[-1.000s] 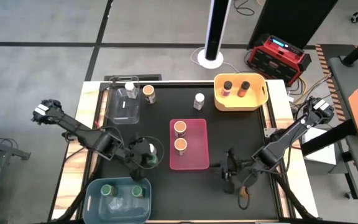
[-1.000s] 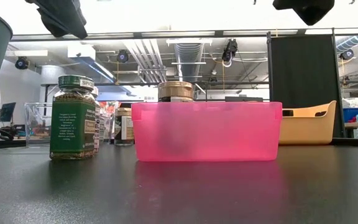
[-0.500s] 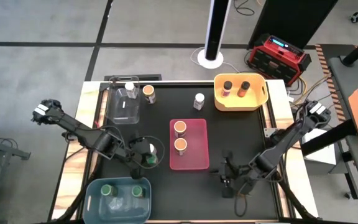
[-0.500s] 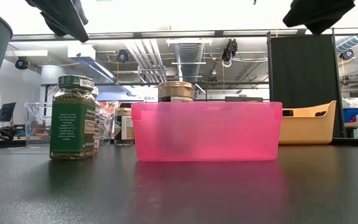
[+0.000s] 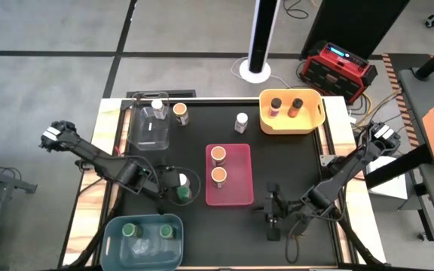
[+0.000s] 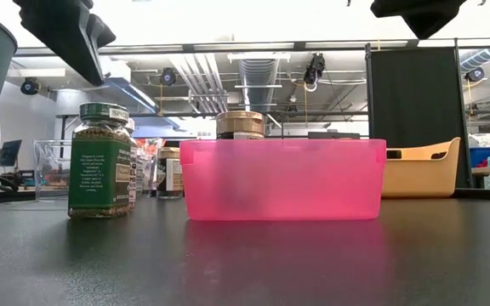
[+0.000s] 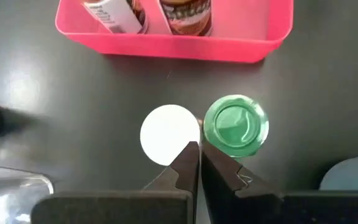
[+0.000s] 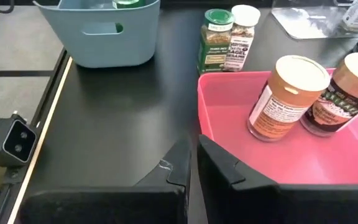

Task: Sort spices by type
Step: Put the bottom white seasoning bottle into the transparent bin

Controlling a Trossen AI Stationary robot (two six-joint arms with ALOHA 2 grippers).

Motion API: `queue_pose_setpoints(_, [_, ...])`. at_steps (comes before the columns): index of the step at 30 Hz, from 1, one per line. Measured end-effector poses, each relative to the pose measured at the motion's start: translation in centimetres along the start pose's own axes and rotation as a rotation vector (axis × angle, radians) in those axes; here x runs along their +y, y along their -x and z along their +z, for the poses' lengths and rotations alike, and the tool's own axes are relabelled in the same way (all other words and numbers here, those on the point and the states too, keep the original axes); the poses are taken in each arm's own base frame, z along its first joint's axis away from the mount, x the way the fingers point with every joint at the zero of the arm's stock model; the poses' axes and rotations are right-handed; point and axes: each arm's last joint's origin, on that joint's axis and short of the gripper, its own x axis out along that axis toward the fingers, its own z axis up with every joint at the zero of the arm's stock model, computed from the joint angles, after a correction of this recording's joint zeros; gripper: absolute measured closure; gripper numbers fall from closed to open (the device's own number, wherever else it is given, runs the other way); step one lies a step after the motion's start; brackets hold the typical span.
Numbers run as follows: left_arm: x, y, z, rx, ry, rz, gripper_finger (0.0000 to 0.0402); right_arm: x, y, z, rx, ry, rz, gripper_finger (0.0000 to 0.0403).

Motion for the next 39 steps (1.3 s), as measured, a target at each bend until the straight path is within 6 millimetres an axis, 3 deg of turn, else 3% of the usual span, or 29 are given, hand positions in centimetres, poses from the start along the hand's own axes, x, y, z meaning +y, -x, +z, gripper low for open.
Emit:
queue_pose_setpoints(18, [-1.3, -2.9, 0.0, 0.088, -0.12, 0.053, 0.0402, 0.1, -0.3, -0.2, 0.006, 0.004, -0.004, 0.0385])
queue_pose_setpoints(39, [-0.2, -3.4, 0.2, 0.111, -0.118, 0.113, 0.0402, 0.1, -0.3, -0.2, 0.003, -0.001, -0.002, 0.0385])
